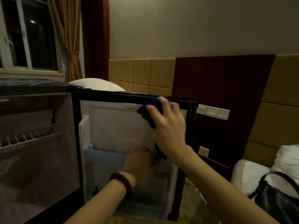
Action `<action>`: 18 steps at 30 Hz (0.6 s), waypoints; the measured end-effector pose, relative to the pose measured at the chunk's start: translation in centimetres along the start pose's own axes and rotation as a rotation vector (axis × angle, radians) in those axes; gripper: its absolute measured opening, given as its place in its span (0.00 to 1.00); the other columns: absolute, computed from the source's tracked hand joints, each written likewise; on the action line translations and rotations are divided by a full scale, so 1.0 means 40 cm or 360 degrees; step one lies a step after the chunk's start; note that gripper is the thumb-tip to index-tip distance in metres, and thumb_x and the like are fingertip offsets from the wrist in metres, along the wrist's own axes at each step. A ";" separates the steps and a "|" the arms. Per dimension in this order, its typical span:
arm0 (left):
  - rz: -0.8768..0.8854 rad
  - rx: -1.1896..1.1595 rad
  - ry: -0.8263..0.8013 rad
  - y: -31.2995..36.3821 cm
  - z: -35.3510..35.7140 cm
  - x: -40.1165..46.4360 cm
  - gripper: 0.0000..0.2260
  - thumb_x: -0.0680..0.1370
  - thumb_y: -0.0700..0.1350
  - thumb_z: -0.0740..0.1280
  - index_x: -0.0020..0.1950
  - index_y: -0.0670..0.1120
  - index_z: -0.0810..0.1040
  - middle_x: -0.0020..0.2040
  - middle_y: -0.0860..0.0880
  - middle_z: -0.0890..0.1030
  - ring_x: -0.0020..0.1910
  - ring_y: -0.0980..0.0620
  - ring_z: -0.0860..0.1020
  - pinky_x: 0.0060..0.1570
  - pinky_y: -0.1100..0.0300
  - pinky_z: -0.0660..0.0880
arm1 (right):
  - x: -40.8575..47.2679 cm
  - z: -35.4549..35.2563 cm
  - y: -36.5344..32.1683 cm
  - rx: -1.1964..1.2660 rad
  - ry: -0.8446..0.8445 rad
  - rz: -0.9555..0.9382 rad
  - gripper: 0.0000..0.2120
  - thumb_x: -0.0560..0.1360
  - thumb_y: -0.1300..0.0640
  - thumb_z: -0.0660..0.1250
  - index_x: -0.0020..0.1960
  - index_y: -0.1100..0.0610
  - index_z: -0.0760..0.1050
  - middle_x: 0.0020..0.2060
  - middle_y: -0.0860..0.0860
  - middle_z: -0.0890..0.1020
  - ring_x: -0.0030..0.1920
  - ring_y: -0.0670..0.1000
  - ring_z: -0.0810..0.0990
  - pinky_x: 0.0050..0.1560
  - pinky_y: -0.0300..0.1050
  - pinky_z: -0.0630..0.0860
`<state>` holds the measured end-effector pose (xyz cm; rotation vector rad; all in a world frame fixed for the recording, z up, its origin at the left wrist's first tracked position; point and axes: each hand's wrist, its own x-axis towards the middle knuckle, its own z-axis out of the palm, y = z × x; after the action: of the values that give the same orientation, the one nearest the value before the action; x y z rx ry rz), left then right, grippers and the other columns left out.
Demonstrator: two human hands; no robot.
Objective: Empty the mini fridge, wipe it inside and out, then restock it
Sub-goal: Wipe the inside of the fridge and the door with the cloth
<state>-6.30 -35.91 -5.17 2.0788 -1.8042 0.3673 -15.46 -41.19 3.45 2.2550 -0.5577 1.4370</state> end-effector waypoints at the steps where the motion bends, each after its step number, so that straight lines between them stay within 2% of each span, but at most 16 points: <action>1: 0.0018 0.0047 -0.0050 0.001 0.008 -0.001 0.17 0.80 0.55 0.53 0.64 0.53 0.72 0.60 0.50 0.77 0.58 0.48 0.74 0.54 0.59 0.67 | 0.015 0.013 -0.007 -0.0100 -0.0040 -0.0084 0.16 0.71 0.56 0.62 0.58 0.54 0.75 0.59 0.60 0.76 0.51 0.62 0.74 0.40 0.50 0.73; 3: 0.0035 0.0088 -0.0067 -0.003 0.013 -0.002 0.17 0.81 0.55 0.52 0.66 0.54 0.70 0.63 0.50 0.75 0.61 0.48 0.73 0.57 0.60 0.67 | 0.035 0.025 0.006 -0.0244 -0.0075 -0.0102 0.14 0.70 0.57 0.65 0.56 0.54 0.76 0.58 0.59 0.77 0.49 0.62 0.75 0.38 0.50 0.73; 5: 0.0024 0.0156 -0.0063 -0.003 0.012 0.000 0.17 0.81 0.55 0.52 0.66 0.54 0.71 0.64 0.50 0.75 0.61 0.48 0.72 0.56 0.59 0.66 | 0.026 0.016 0.046 -0.0272 -0.0027 0.0035 0.15 0.70 0.59 0.62 0.55 0.54 0.77 0.57 0.59 0.77 0.48 0.62 0.75 0.36 0.48 0.72; 7: 0.0011 0.0194 -0.0047 0.000 0.019 0.001 0.17 0.81 0.56 0.51 0.62 0.52 0.73 0.61 0.50 0.76 0.59 0.49 0.73 0.54 0.58 0.66 | -0.003 -0.003 0.092 -0.0200 0.0058 0.0276 0.19 0.67 0.64 0.66 0.57 0.54 0.75 0.59 0.59 0.76 0.49 0.63 0.75 0.36 0.49 0.72; 9: 0.0055 0.0136 0.0129 -0.005 0.029 -0.001 0.17 0.80 0.57 0.52 0.56 0.51 0.76 0.55 0.50 0.79 0.55 0.48 0.75 0.50 0.57 0.67 | -0.020 -0.015 0.114 -0.0145 0.0134 0.0492 0.24 0.63 0.66 0.72 0.58 0.55 0.75 0.59 0.60 0.75 0.50 0.65 0.74 0.36 0.51 0.74; 11: 0.0121 0.0067 0.0214 -0.008 0.031 -0.001 0.19 0.79 0.57 0.52 0.53 0.50 0.78 0.51 0.50 0.81 0.52 0.48 0.78 0.48 0.57 0.69 | -0.016 -0.002 0.102 -0.0147 0.0179 0.0599 0.25 0.62 0.66 0.72 0.58 0.55 0.75 0.59 0.61 0.75 0.49 0.65 0.74 0.34 0.51 0.74; 13: 0.0112 0.0119 0.0119 -0.011 0.034 0.003 0.18 0.80 0.57 0.51 0.58 0.52 0.76 0.56 0.51 0.79 0.55 0.49 0.76 0.52 0.59 0.67 | 0.007 0.019 0.064 -0.0149 0.0169 0.0476 0.22 0.64 0.65 0.70 0.57 0.53 0.75 0.58 0.60 0.75 0.48 0.64 0.74 0.34 0.49 0.73; 16: 0.0089 0.0129 0.0062 -0.011 0.033 0.014 0.21 0.79 0.58 0.47 0.61 0.53 0.74 0.59 0.51 0.78 0.57 0.50 0.74 0.52 0.59 0.64 | 0.046 0.056 0.005 -0.0217 0.0036 0.0029 0.14 0.71 0.60 0.61 0.54 0.54 0.77 0.57 0.59 0.78 0.47 0.63 0.76 0.35 0.48 0.72; 18: 0.0100 0.0167 0.0079 -0.012 0.035 0.018 0.21 0.79 0.58 0.47 0.60 0.51 0.75 0.58 0.50 0.78 0.57 0.50 0.74 0.53 0.60 0.64 | 0.061 0.052 0.013 -0.0215 -0.0010 -0.0056 0.16 0.72 0.58 0.56 0.54 0.54 0.78 0.57 0.59 0.77 0.47 0.63 0.76 0.35 0.49 0.72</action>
<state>-5.79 -37.12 -6.19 2.0660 -1.8615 0.5366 -13.24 -43.00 4.93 2.1539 -0.5961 1.3341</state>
